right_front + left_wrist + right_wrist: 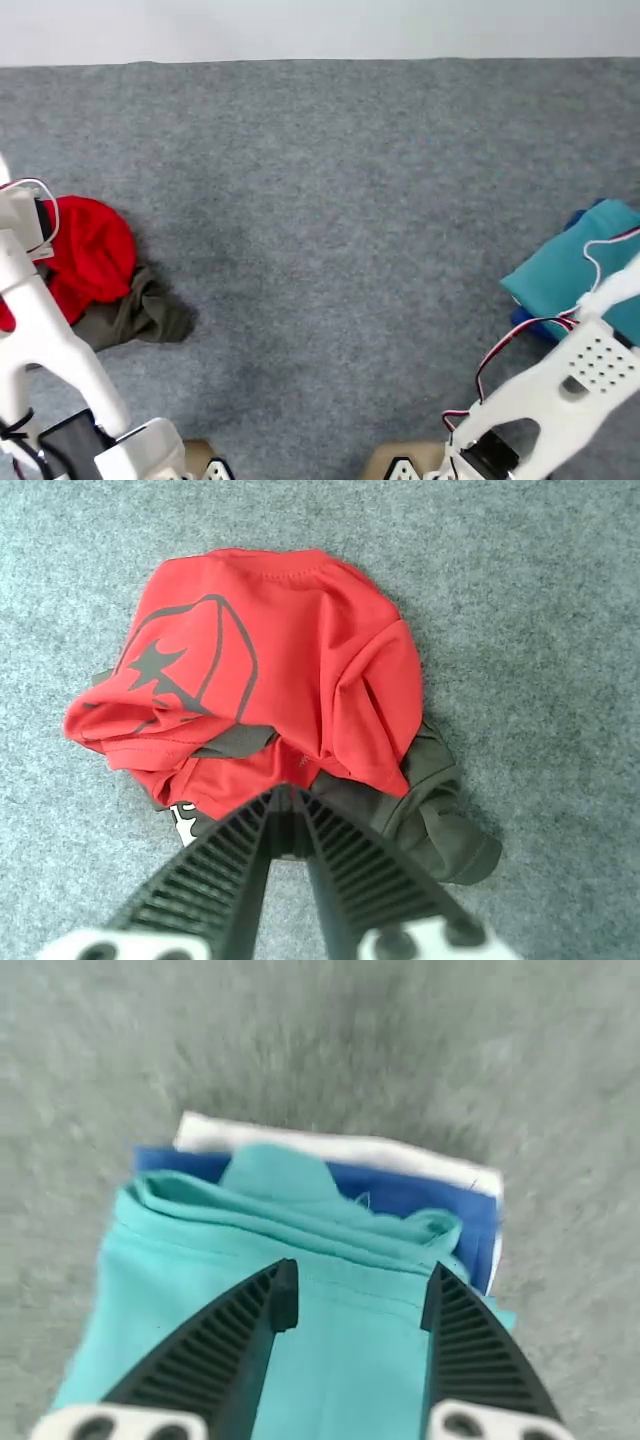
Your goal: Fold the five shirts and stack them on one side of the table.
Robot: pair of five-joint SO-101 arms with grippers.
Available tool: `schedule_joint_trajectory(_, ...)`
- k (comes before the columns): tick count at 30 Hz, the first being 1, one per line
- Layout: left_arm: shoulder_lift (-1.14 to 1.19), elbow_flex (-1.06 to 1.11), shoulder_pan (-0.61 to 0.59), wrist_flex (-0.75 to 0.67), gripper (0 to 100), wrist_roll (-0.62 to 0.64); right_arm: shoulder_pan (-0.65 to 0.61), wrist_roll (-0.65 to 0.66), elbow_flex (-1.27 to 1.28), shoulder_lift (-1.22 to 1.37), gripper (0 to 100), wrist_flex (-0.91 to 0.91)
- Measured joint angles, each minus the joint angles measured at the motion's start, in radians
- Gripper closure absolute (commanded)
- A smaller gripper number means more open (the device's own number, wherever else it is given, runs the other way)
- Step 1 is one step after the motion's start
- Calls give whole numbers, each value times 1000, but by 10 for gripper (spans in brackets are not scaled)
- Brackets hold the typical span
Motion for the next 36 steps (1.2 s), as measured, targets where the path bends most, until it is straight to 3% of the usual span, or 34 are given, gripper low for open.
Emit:
schedule_joint_trajectory(8,0,0,0,0,995,0,-129,0,-278,-78,790,199)
schedule_joint_trajectory(13,0,0,20,0,995,0,-170,-35,-338,-80,794,209)
schedule_joint_trajectory(19,0,-5,29,0,995,0,-173,-52,-308,-183,996,209)
schedule_joint_trajectory(22,0,-5,29,0,995,-11,-180,5,-218,-252,990,209)
schedule_joint_trajectory(31,2,-5,-11,-9,992,-238,-212,28,296,-586,989,209)
schedule_joint_trajectory(36,126,-9,-110,-51,889,-410,-219,32,643,-778,989,209)
